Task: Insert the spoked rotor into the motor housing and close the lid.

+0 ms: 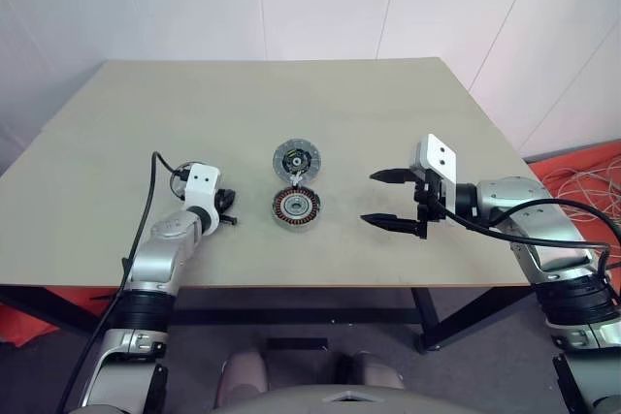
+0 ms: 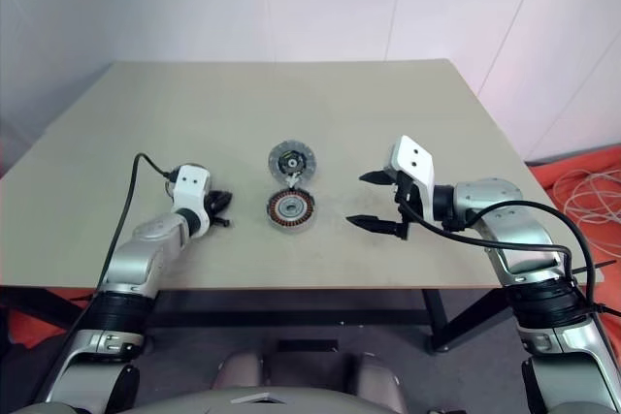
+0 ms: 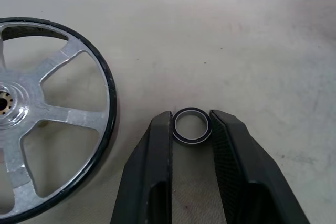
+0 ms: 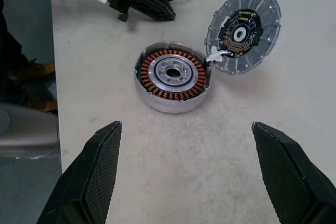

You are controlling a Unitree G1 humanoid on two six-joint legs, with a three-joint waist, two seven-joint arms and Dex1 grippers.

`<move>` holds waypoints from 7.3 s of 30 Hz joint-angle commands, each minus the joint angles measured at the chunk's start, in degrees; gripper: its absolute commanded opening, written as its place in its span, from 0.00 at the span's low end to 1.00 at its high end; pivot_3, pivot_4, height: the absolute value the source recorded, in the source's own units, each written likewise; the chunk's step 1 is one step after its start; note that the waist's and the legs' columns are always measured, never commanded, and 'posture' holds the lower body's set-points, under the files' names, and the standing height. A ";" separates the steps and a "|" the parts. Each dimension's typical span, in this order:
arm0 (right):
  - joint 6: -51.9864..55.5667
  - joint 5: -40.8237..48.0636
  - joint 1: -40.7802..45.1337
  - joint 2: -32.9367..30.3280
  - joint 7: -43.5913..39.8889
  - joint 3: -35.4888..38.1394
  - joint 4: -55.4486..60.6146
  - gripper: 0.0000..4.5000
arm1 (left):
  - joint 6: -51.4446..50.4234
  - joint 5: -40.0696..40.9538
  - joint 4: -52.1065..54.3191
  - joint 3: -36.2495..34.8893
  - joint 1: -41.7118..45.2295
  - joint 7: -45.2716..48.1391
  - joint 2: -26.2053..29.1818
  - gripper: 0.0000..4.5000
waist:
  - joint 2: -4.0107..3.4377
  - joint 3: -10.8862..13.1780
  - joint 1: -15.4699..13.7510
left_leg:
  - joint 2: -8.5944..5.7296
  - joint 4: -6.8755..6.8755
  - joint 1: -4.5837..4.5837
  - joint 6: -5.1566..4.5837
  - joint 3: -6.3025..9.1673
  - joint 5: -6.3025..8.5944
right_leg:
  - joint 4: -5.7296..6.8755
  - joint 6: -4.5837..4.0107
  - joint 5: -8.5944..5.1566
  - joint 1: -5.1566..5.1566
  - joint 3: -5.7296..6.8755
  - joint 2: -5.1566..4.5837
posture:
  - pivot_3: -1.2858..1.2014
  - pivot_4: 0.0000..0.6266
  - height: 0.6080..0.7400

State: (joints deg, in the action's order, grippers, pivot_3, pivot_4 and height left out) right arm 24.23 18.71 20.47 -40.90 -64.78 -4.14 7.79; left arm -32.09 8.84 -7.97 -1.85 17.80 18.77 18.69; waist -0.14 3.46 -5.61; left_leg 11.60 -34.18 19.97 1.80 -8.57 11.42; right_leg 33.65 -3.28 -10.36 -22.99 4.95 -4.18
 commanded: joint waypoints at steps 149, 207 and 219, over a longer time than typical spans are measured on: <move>-7.30 -25.24 14.22 23.00 15.03 -21.42 -18.92 0.00 | 4.14 9.19 5.06 -3.37 1.20 31.48 15.95 1.00 | -0.08 0.04 0.38 | -0.22 0.87 -0.32 0.29 -0.04 -0.17 | 0.17 -0.13 0.05 -0.09 -0.32 -0.07 | 0.52 0.00 1.00; 0.60 -29.99 21.27 24.78 9.26 -25.02 -19.72 0.00 | 5.20 8.81 2.85 -1.34 3.29 30.28 14.95 1.00 | -0.06 0.04 0.39 | -0.20 0.87 -0.37 0.35 -0.02 -0.20 | 0.23 -0.40 0.21 -0.06 -0.34 -0.05 | 0.52 0.00 1.00; 1.79 -28.96 20.61 23.16 9.16 -24.39 -18.20 0.00 | 5.76 8.76 2.09 -1.08 3.83 30.14 14.94 1.00 | -0.06 0.04 0.34 | -0.21 0.87 -0.37 0.35 -0.03 -0.20 | 0.23 -0.41 0.22 -0.07 -0.34 -0.05 | 0.52 0.00 1.00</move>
State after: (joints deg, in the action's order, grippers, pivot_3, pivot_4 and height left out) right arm 25.74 -11.04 40.53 -17.42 -55.45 -29.86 -12.63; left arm -27.32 17.52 -6.37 -2.29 20.13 49.00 33.38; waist -0.21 3.49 -5.26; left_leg 11.39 -33.31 19.61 2.15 -8.60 11.21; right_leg 33.88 -3.68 -10.14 -23.05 4.61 -4.23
